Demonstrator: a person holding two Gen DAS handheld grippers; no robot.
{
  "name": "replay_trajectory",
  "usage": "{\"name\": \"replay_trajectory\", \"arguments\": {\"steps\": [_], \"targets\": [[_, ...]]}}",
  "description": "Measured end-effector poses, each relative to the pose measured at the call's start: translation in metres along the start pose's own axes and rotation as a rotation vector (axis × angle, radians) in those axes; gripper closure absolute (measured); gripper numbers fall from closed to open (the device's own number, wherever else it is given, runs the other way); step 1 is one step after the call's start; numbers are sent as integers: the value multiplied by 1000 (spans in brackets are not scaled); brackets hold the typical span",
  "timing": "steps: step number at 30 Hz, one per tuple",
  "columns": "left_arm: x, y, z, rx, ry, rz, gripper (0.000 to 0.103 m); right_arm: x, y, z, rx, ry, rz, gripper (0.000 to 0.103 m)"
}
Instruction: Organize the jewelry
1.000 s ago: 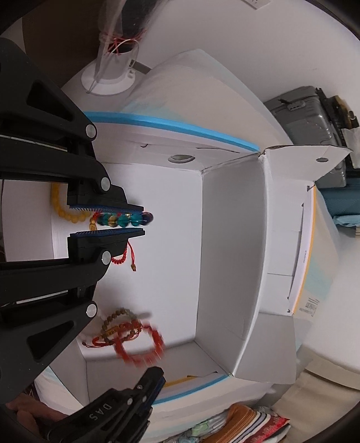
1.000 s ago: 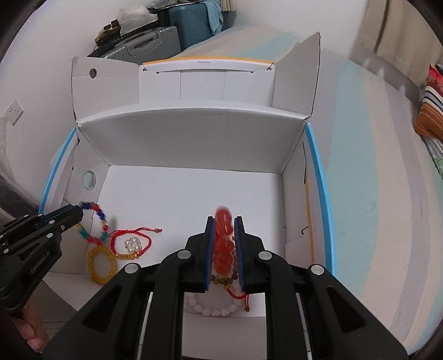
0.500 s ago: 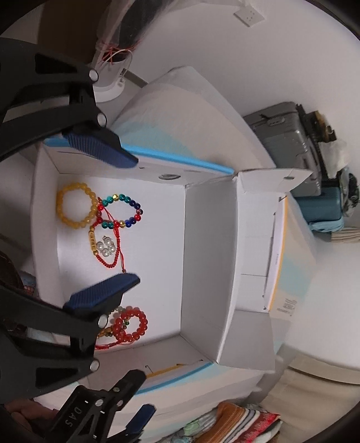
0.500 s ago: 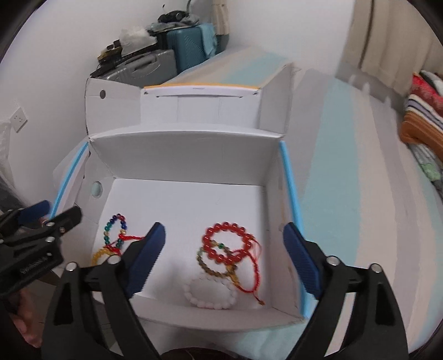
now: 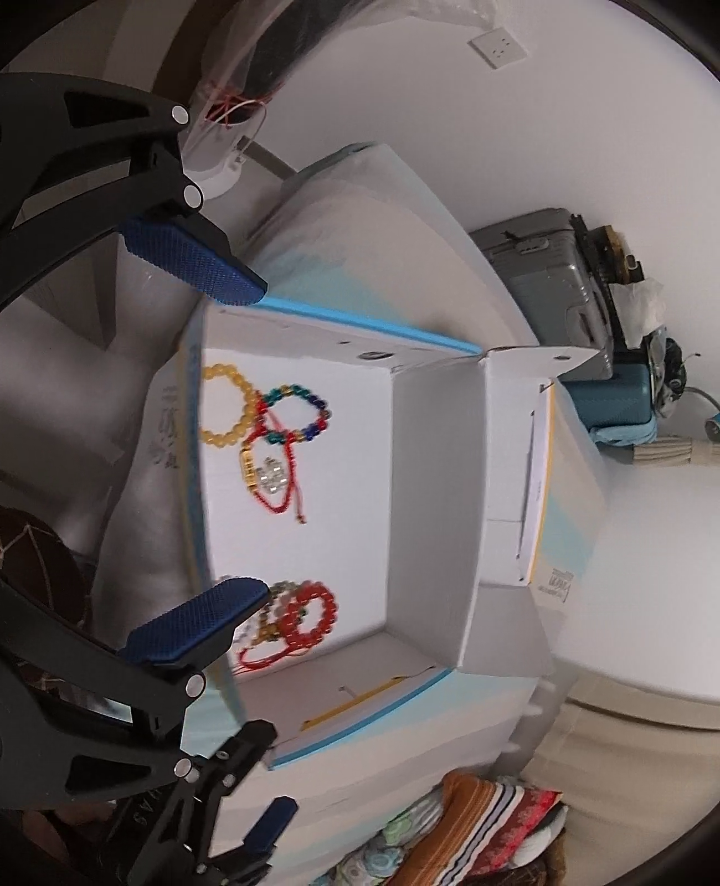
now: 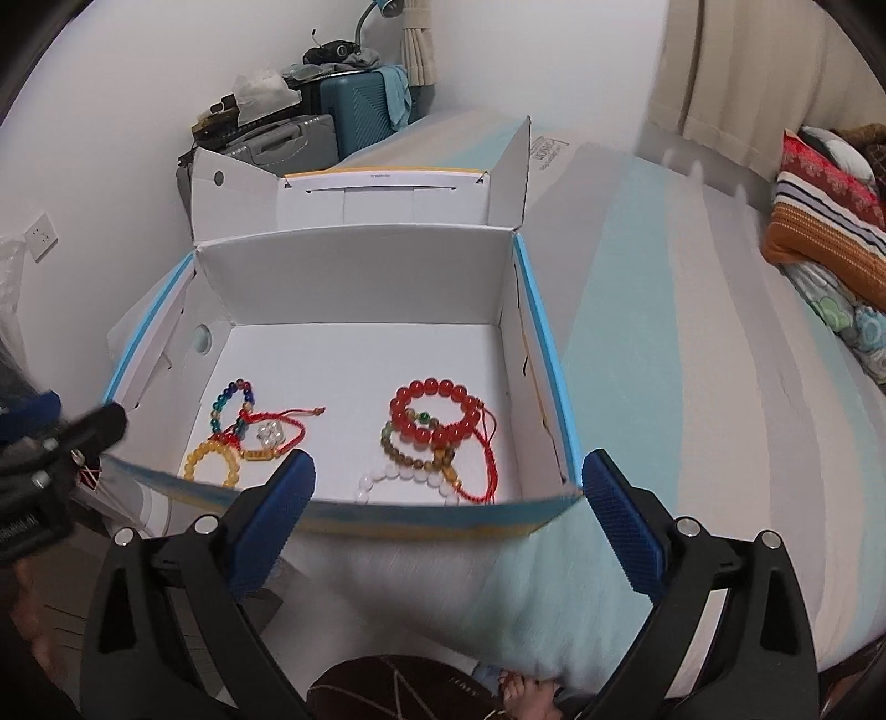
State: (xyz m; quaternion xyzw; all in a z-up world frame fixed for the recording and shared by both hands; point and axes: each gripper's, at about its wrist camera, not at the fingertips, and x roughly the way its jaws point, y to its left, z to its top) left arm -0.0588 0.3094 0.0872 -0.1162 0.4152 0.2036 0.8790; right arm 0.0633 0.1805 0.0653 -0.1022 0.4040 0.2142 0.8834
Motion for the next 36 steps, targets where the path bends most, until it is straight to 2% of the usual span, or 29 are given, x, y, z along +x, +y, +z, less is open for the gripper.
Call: {"name": "replay_trajectory", "arguments": {"steps": [6, 36], "targets": [[-3, -3, -12, 5, -6, 1, 6, -8, 0, -3, 10, -5, 2, 10], [-2, -8, -13, 14, 5, -8, 6, -5, 1, -6, 23, 10, 7, 10]]}}
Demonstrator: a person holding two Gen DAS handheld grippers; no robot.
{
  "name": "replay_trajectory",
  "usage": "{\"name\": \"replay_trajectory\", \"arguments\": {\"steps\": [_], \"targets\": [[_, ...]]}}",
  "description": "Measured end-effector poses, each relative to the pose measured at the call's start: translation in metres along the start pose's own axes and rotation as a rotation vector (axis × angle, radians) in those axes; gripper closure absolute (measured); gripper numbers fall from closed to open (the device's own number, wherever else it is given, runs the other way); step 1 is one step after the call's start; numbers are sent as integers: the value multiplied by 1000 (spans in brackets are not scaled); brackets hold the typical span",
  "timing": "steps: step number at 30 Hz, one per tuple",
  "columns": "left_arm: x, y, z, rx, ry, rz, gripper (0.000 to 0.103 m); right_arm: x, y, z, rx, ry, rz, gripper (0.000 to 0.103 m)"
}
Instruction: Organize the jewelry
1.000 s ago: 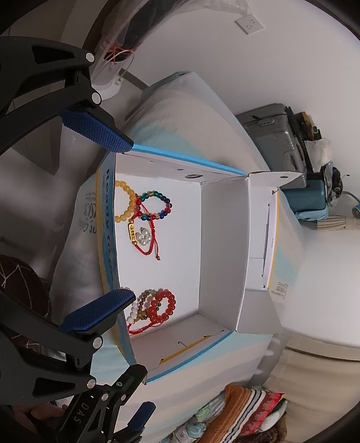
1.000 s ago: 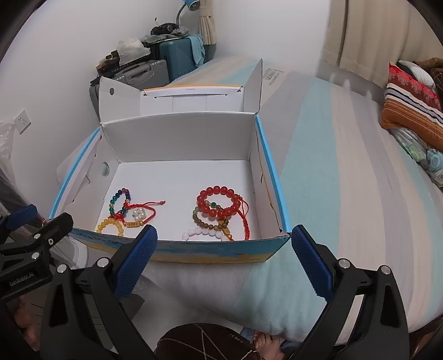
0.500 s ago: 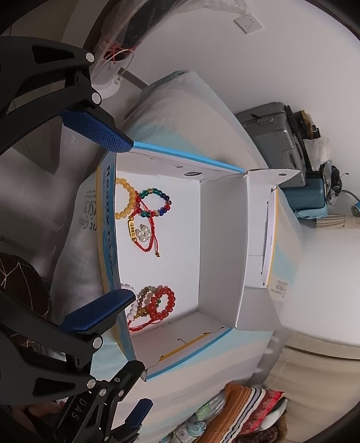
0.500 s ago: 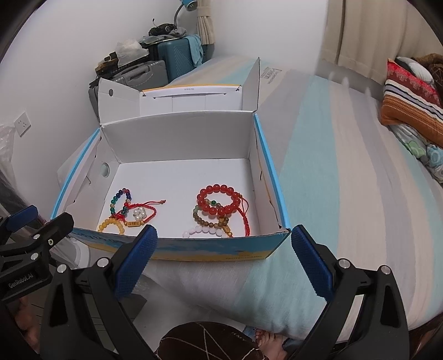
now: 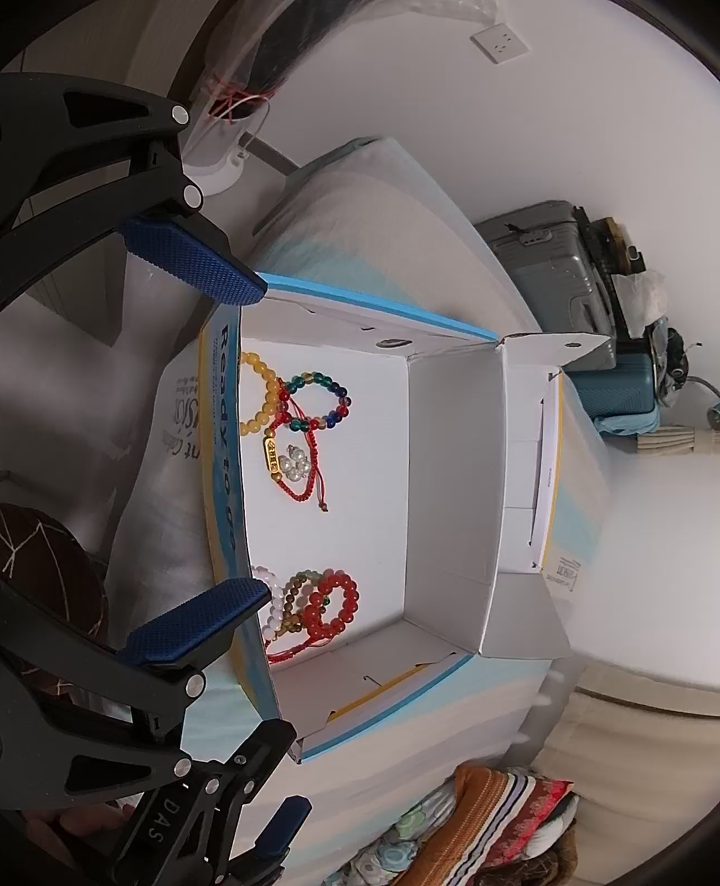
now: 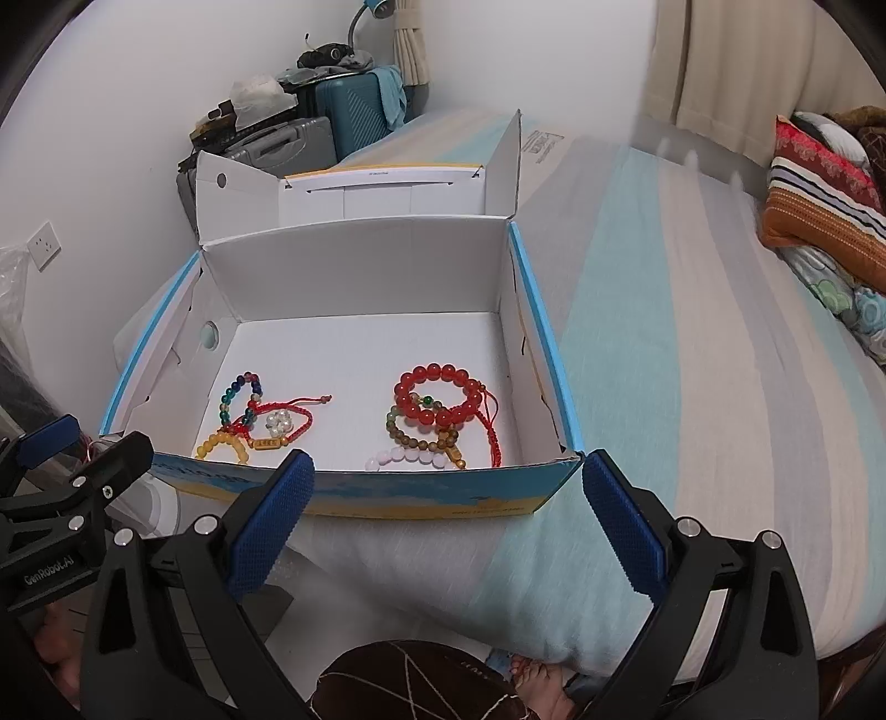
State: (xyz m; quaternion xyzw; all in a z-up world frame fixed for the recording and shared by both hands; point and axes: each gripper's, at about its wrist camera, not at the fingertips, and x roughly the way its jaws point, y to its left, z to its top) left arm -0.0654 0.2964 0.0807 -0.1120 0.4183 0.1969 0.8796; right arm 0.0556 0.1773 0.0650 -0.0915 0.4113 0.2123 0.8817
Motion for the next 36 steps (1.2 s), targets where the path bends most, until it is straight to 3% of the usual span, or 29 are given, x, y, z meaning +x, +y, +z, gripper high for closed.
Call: {"name": "replay_trajectory", "arguments": {"steps": [12, 31, 36], "targets": [[3, 1, -3, -11, 15, -12, 6, 2, 2, -2, 1, 2, 0, 10], [-2, -1, -2, -5, 16, 33, 6, 0, 4, -5, -2, 3, 8, 10], [-2, -2, -3, -14, 30, 76, 6, 0, 3, -6, 1, 7, 8, 10]]}}
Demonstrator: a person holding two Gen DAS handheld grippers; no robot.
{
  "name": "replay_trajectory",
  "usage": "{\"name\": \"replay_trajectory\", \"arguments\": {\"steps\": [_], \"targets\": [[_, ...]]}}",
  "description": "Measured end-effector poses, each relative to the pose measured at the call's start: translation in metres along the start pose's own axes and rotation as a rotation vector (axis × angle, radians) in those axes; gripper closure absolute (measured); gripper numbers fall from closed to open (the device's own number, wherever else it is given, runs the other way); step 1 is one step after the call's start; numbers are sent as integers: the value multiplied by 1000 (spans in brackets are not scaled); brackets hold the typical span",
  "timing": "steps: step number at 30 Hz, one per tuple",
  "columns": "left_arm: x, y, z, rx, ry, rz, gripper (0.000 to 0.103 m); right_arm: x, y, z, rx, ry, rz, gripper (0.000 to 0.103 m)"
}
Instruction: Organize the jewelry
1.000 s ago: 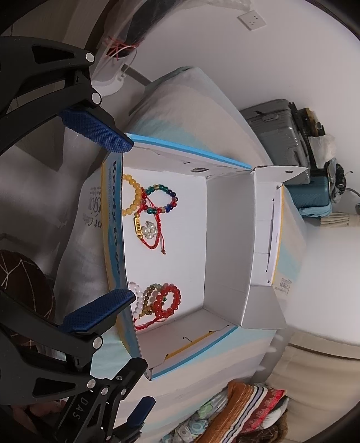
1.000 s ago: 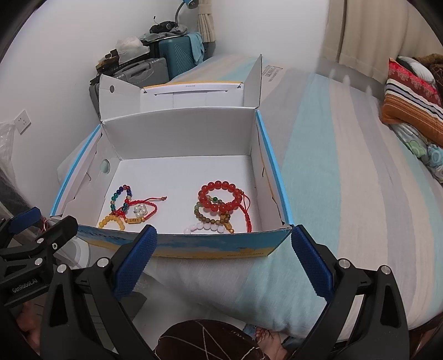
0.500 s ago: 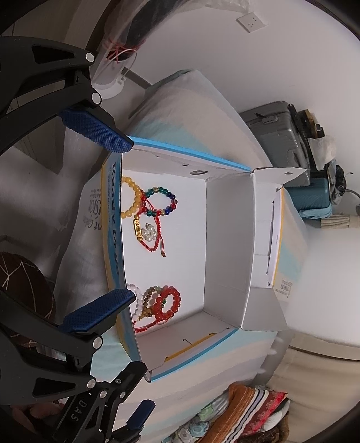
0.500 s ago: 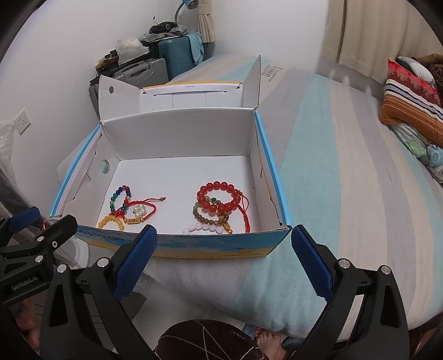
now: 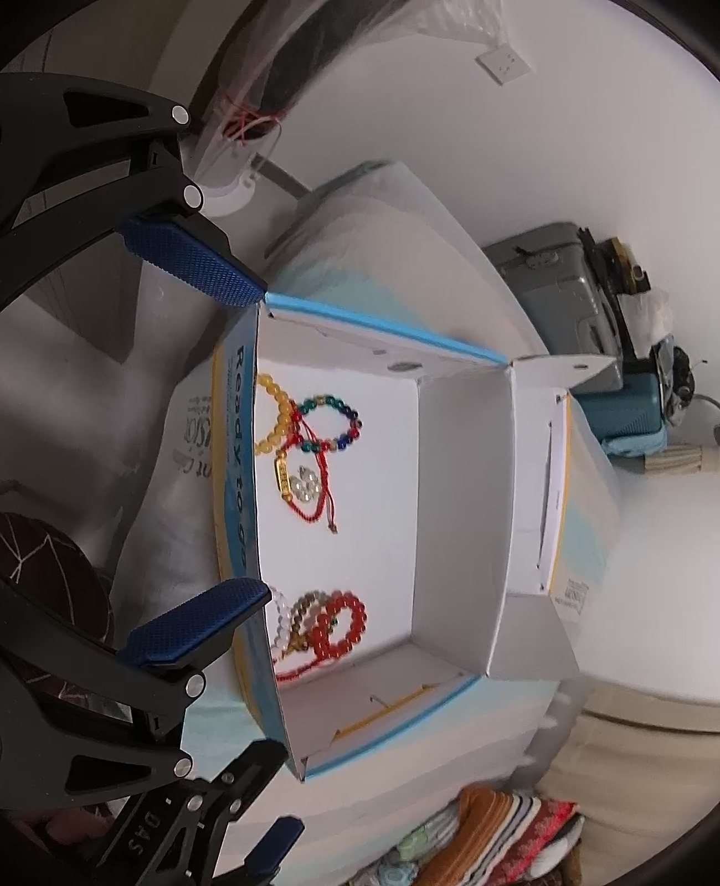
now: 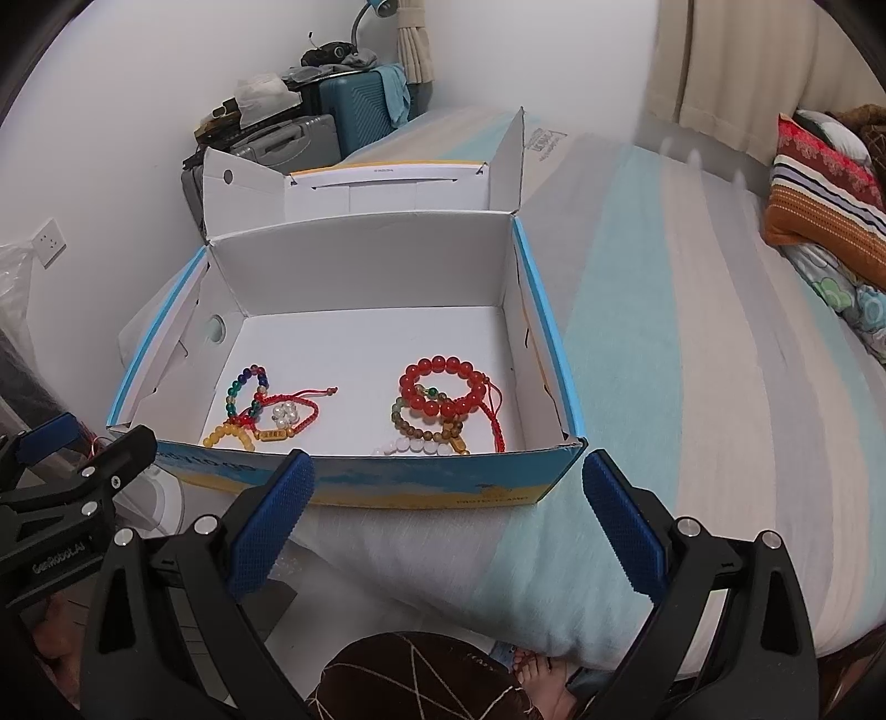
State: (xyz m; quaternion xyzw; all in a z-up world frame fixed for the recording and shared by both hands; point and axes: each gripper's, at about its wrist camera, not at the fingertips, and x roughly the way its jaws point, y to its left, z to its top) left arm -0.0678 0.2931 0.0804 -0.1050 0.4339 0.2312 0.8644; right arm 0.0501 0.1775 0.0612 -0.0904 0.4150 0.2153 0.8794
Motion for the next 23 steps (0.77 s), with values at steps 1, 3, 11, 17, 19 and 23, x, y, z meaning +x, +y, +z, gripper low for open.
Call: {"name": "replay_trajectory", "arguments": {"steps": [1, 3, 11, 17, 19, 23], "targets": [[1, -1, 0, 2, 9, 0, 6, 0, 0, 0, 0, 1, -2, 10], [3, -1, -1, -2, 27, -1, 6, -1, 0, -1, -7, -4, -11, 10], [6, 1, -4, -42, 33, -30, 6, -3, 1, -2, -12, -8, -9, 10], [-1, -1, -3, -37, 0, -26, 6, -1, 1, -4, -8, 6, -6, 10], [1, -1, -1, -30, 19, -21, 6, -2, 1, -4, -8, 5, -4, 10], [1, 2, -2, -57, 33, -30, 6, -2, 1, -3, -5, 3, -3, 10]]}}
